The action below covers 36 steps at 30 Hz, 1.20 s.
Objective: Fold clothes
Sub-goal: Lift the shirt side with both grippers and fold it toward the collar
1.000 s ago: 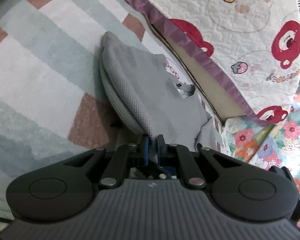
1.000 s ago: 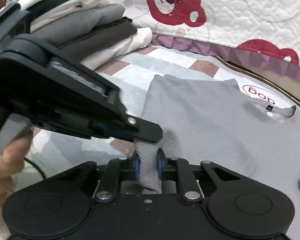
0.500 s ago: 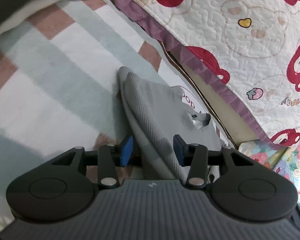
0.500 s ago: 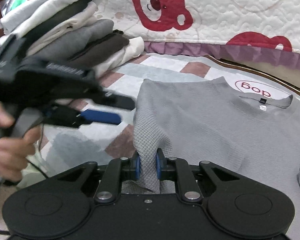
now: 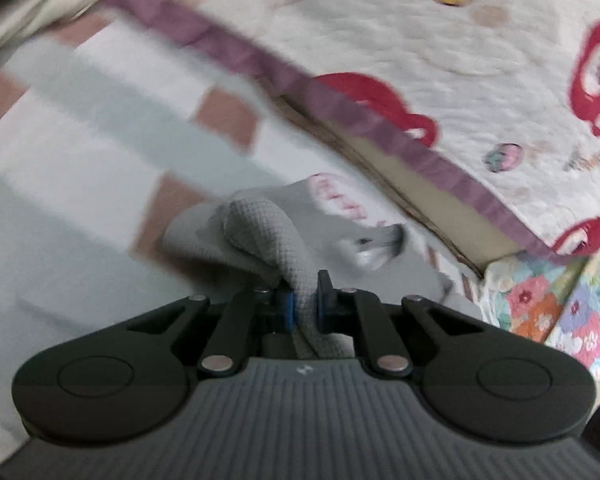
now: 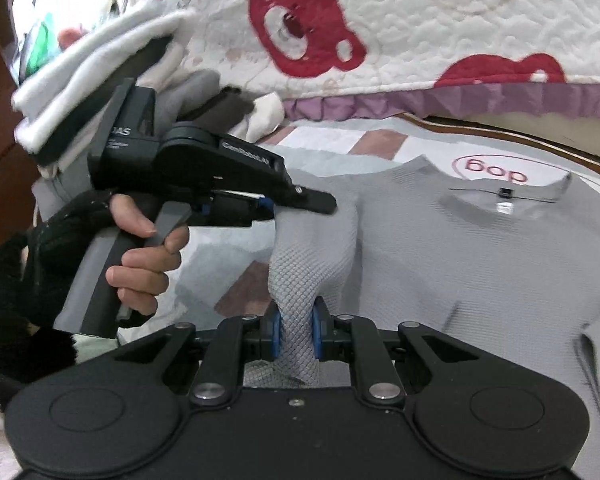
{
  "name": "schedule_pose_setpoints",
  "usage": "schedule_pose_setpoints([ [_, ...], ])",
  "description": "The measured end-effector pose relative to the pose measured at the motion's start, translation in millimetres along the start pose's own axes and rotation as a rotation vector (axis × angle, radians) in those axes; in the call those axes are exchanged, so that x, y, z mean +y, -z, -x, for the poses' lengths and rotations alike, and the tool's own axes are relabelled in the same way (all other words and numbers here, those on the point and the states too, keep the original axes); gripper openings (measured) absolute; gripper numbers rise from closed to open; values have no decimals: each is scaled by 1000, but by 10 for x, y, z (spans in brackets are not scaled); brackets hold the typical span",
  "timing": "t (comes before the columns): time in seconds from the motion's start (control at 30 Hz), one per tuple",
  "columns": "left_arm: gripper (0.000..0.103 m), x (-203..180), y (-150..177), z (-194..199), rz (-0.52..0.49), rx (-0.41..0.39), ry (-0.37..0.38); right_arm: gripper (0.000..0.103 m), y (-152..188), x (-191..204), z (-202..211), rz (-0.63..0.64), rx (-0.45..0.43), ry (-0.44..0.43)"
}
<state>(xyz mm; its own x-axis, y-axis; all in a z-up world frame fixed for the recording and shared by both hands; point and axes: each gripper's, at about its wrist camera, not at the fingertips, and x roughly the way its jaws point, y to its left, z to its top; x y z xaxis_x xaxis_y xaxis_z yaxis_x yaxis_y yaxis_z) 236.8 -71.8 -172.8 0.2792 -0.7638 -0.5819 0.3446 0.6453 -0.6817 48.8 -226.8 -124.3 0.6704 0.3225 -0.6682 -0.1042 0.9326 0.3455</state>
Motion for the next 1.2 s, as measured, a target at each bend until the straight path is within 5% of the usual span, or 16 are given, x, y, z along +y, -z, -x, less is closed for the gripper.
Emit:
schedule_pose_setpoints([
  [0.23, 9, -950, -69, -328, -119, 19, 69, 17, -9, -670, 587, -128, -79, -58],
  [0.4, 9, -1506, -8, -744, -156, 76, 128, 17, 63, -1233, 1068, -240, -159, -10],
  [0.57, 9, -1954, 144, -1435, -201, 157, 107, 17, 267, -1779, 1350, -355, -202, 32],
  [0.8, 9, -2188, 420, -2095, -238, 234, 82, 17, 579, -2546, 1300, -537, -189, 106],
  [1.03, 9, -2545, 532, -2265, -321, 259, 105, 17, 770, -2753, 1396, -598, -188, 70],
  [1.2, 11, -2571, 680, -2640, -330, 320, 3, 25, 858, -2909, 1356, -642, -137, 142],
])
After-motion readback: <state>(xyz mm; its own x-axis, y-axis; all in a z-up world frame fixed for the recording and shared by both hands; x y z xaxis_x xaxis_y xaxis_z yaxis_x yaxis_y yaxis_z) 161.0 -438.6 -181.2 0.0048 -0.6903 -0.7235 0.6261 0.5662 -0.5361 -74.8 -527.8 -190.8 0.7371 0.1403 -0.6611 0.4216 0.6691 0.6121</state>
